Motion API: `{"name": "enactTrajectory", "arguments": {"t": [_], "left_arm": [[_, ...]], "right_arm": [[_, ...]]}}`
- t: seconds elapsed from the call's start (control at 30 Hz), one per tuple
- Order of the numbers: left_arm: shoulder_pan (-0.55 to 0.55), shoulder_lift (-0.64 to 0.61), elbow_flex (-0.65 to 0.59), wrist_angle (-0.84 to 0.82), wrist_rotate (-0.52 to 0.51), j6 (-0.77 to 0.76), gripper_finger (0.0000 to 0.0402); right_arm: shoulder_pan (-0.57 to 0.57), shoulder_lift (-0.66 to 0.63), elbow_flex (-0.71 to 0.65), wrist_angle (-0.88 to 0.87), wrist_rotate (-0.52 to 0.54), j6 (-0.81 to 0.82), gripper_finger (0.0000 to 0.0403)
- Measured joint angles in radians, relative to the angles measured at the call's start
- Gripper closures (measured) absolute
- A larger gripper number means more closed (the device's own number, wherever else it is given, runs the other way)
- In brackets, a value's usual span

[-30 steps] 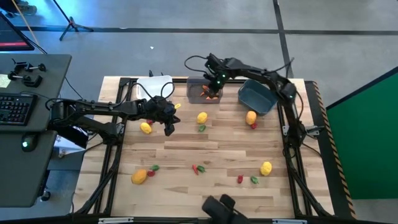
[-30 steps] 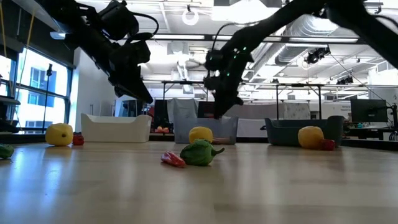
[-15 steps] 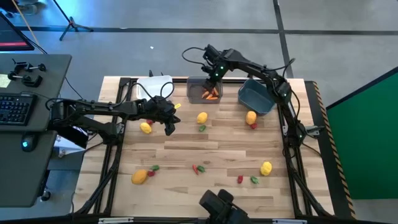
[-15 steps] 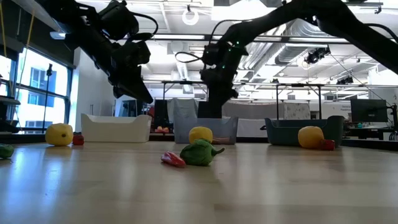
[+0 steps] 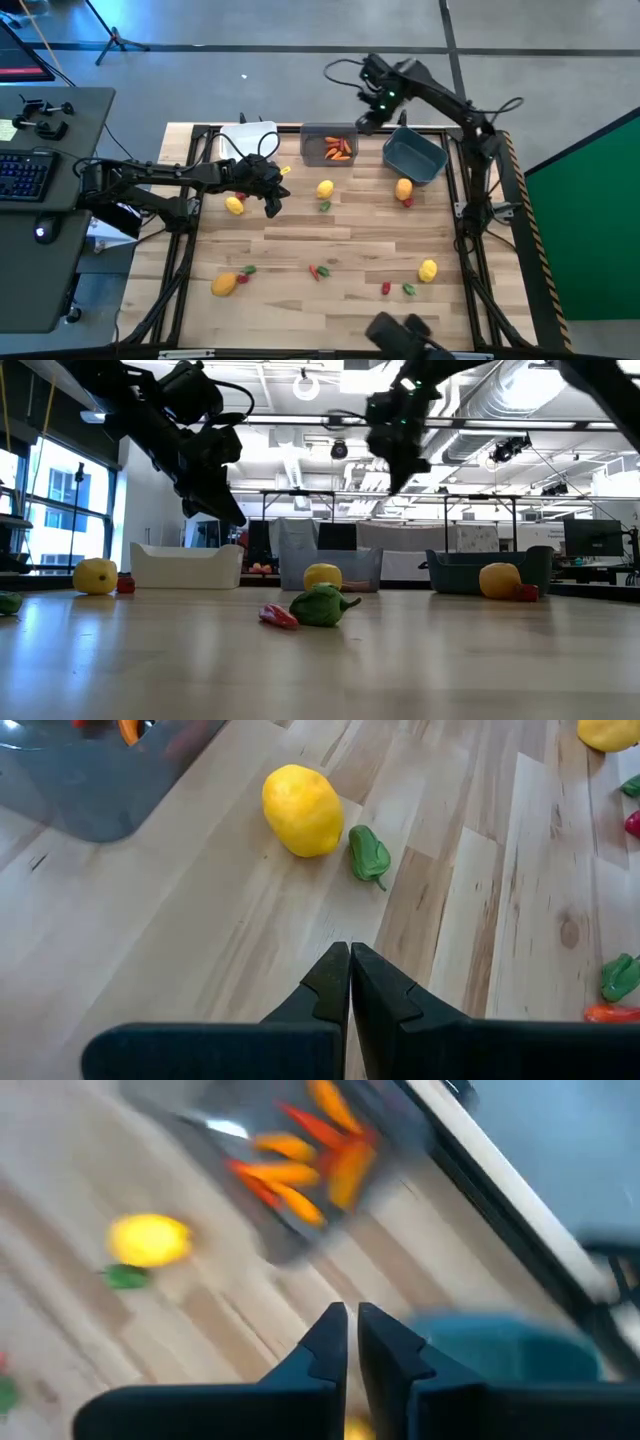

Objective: Sort produce into baskets
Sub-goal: Adjust the blue bin

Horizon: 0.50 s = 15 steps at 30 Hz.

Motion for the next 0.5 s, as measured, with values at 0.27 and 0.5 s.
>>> {"name": "enactTrajectory", "arguments": {"t": [0.27, 0.5], "left_arm": [[0.000, 0.000, 0.000, 0.001, 0.000, -0.041, 0.0401], [0.000, 0.000, 0.000, 0.043, -0.002, -0.081, 0.0401]], "right_arm": [[-0.089, -0.234, -0.488, 0.053, 0.114, 0.263, 0.0397], [-0.207, -0.366, -0.811, 0.325, 0.140, 0.422, 0.0401]]}}
